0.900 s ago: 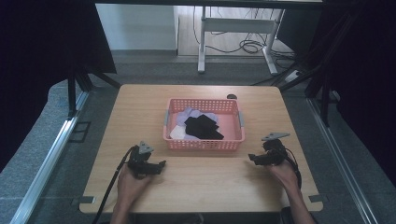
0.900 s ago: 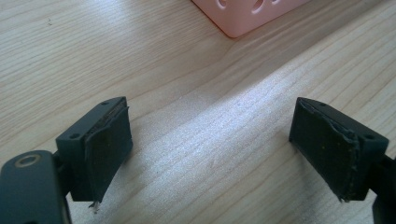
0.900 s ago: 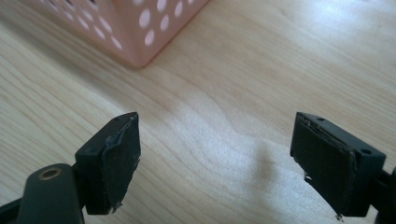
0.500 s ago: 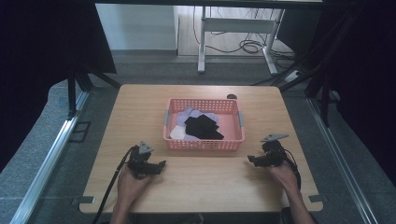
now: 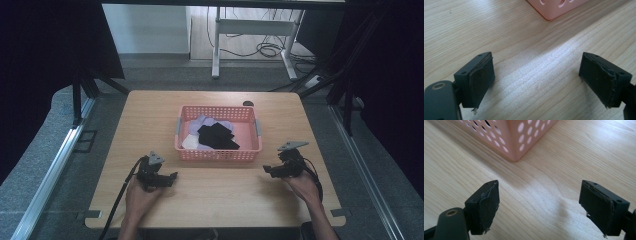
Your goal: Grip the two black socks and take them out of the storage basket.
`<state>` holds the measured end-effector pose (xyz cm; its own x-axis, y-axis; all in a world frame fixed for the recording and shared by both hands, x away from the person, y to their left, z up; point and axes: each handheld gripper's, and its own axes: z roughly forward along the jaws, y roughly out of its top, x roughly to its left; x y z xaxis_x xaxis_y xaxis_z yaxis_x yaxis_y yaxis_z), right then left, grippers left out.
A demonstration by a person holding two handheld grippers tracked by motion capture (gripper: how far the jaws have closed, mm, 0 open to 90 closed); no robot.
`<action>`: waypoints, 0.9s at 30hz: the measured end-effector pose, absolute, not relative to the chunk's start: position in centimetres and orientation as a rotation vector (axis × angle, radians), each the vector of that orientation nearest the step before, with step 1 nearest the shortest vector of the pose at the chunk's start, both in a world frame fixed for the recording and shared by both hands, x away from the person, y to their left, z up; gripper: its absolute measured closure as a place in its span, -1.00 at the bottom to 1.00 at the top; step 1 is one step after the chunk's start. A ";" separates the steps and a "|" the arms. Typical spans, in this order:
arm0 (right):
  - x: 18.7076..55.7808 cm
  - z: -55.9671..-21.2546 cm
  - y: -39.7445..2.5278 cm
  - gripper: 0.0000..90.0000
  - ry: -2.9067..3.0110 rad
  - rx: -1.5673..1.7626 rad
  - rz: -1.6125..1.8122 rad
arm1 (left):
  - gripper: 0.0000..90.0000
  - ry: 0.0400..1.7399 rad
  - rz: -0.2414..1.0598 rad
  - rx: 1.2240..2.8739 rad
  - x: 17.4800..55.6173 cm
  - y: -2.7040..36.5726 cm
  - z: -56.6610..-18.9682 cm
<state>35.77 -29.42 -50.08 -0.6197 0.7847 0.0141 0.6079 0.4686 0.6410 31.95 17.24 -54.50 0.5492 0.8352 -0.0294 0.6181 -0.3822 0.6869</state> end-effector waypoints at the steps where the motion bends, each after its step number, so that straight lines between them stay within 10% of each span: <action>1: 35.8 -50.1 -29.4 -0.61 2.437 1.189 0.893 | -0.72 1.165 0.427 2.130 31.9 17.2 -54.5; 27: 37.1 -43.8 -27.6 -0.65 2.553 1.079 0.915 | -0.72 1.162 0.426 2.137 32.0 17.3 -54.5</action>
